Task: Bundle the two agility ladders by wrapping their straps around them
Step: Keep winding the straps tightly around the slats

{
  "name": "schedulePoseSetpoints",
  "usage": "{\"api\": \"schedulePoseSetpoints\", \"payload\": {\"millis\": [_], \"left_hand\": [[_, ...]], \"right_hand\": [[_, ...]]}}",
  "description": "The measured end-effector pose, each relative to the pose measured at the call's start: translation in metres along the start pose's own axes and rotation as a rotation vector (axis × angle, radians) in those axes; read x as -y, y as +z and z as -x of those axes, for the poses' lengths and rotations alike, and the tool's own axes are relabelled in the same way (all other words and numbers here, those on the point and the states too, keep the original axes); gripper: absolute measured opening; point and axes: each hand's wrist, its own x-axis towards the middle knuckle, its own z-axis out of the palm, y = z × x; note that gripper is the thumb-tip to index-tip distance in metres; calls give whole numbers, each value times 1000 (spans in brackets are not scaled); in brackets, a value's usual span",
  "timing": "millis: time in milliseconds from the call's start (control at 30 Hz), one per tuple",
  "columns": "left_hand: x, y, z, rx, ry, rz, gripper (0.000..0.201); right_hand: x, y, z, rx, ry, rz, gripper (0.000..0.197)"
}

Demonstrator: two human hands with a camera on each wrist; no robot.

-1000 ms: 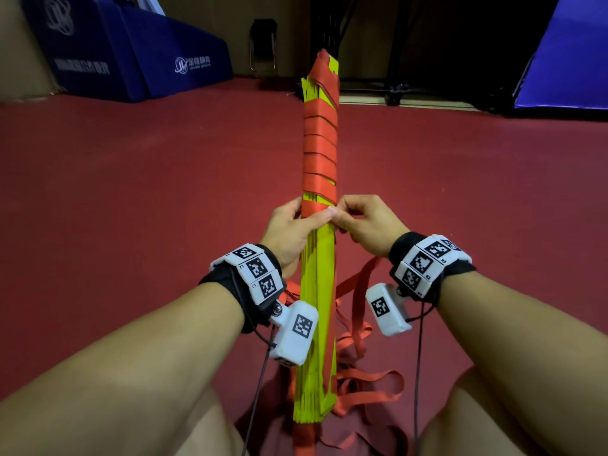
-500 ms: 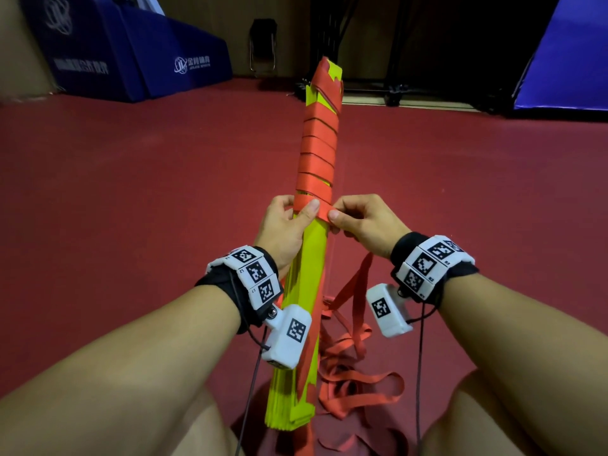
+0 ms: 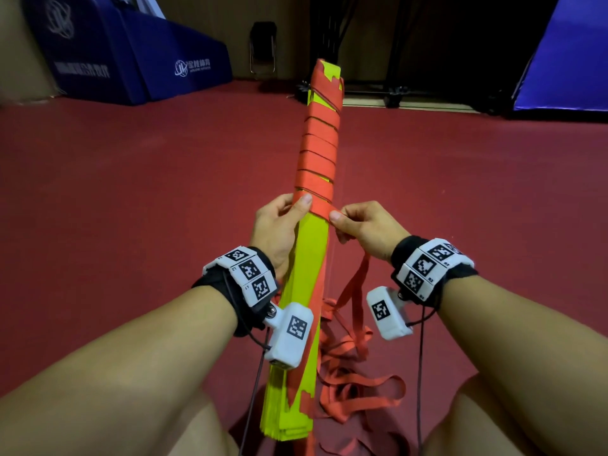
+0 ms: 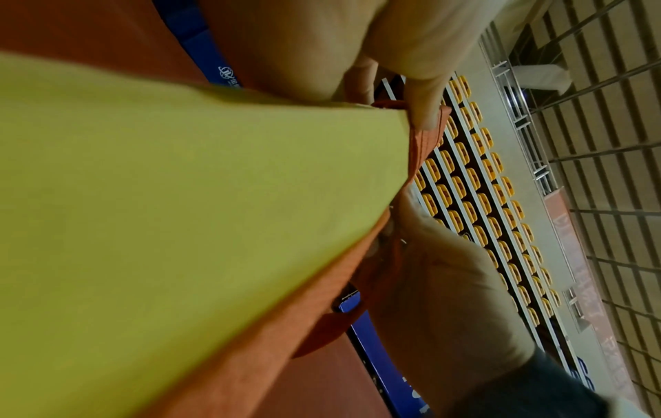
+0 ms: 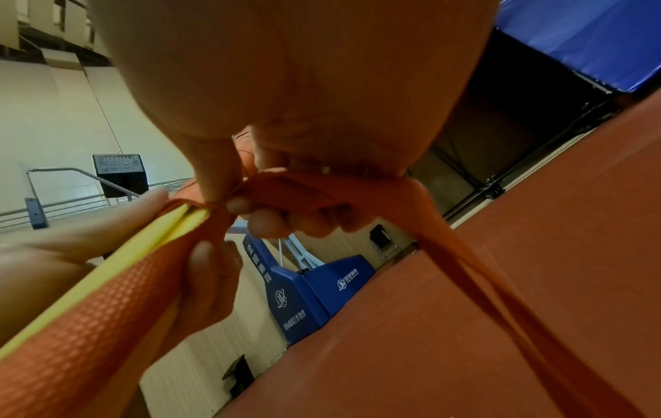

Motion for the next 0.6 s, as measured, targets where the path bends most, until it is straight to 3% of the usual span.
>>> {"api": "schedulePoseSetpoints", "payload": {"millis": [100,200,333,433,600], "left_hand": [[-1,0,1,-2,-39,50,25],[-5,2,3,-2,-71,127,32],[-6,3,3,-41,-98,169,25],[-1,1,-1,-98,-85,98,16],[8,3,-3,-148,-4,-90,17]], "right_hand": [[4,4,0,-24,-8,-49,40],[13,9,1,-20,13,-248,26],[18,12,4,81,32,-426,38],[20,11,5,102,-12,-456,40],[26,11,7,-41,-13,-349,38]]}}
